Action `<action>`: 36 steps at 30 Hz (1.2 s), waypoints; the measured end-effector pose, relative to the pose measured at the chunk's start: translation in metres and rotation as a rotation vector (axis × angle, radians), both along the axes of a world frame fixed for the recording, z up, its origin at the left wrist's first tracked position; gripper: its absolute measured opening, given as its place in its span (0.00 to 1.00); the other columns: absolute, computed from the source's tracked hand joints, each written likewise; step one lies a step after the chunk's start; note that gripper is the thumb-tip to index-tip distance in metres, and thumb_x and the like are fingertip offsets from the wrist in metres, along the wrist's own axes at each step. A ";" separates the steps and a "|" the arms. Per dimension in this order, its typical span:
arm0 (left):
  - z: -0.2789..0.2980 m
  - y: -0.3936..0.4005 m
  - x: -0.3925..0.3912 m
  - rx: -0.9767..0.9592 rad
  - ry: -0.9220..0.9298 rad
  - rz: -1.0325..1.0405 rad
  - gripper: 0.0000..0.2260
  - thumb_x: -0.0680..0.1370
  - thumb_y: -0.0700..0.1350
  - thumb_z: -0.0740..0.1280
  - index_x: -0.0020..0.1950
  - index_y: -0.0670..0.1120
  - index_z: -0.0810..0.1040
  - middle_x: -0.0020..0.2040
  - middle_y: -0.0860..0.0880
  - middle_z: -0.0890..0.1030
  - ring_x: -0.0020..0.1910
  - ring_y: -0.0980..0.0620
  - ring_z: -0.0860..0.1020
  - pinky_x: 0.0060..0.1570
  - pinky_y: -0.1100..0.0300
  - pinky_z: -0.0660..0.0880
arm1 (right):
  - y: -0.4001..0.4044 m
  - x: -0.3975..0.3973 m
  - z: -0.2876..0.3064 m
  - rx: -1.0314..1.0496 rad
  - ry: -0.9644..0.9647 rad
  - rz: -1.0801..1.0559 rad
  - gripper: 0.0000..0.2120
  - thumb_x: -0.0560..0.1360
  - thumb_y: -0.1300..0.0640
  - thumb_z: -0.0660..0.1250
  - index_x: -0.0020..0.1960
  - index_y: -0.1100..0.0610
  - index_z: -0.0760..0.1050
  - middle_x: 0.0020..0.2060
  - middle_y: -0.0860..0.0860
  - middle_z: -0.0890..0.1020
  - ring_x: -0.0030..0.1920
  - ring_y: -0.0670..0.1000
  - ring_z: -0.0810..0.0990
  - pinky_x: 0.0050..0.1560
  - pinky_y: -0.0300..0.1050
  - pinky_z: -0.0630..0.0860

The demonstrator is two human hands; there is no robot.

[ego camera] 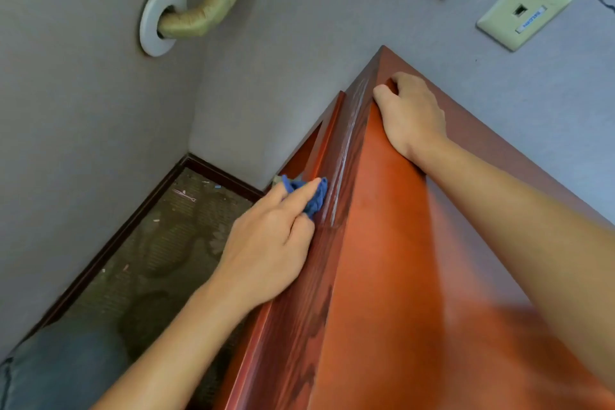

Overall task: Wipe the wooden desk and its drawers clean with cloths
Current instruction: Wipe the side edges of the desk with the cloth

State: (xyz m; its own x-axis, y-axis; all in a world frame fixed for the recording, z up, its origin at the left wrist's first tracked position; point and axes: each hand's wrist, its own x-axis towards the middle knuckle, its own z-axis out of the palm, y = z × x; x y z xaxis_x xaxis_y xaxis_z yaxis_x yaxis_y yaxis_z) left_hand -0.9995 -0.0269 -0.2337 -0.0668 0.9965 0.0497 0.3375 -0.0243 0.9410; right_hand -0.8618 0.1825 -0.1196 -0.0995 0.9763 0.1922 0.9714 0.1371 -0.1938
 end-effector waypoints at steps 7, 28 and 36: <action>0.008 -0.065 -0.006 -0.082 -0.047 -0.008 0.26 0.78 0.56 0.51 0.76 0.69 0.68 0.61 0.65 0.74 0.67 0.74 0.65 0.62 0.76 0.63 | 0.002 0.000 0.000 0.014 0.000 0.008 0.32 0.71 0.37 0.49 0.63 0.54 0.77 0.61 0.53 0.79 0.60 0.57 0.77 0.64 0.63 0.73; 0.020 -0.015 -0.007 -0.167 -0.005 0.012 0.22 0.82 0.54 0.53 0.75 0.65 0.73 0.64 0.62 0.78 0.66 0.58 0.75 0.66 0.52 0.74 | 0.007 0.003 -0.004 0.017 0.017 0.005 0.33 0.72 0.36 0.50 0.65 0.54 0.76 0.62 0.53 0.80 0.62 0.58 0.77 0.65 0.64 0.73; 0.035 -0.028 -0.003 -0.075 -0.090 0.006 0.22 0.81 0.53 0.53 0.72 0.71 0.72 0.65 0.67 0.76 0.60 0.61 0.77 0.61 0.56 0.76 | 0.007 0.005 -0.003 0.025 -0.003 0.005 0.33 0.72 0.36 0.50 0.65 0.55 0.76 0.63 0.54 0.79 0.63 0.59 0.76 0.66 0.64 0.72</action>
State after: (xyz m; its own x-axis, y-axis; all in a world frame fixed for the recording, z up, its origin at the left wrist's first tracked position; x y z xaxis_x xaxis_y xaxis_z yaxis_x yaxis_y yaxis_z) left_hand -1.0022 -0.0547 -0.1983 -0.0739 0.9968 -0.0313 0.2518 0.0491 0.9665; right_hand -0.8570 0.1894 -0.1226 -0.1045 0.9707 0.2163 0.9712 0.1464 -0.1877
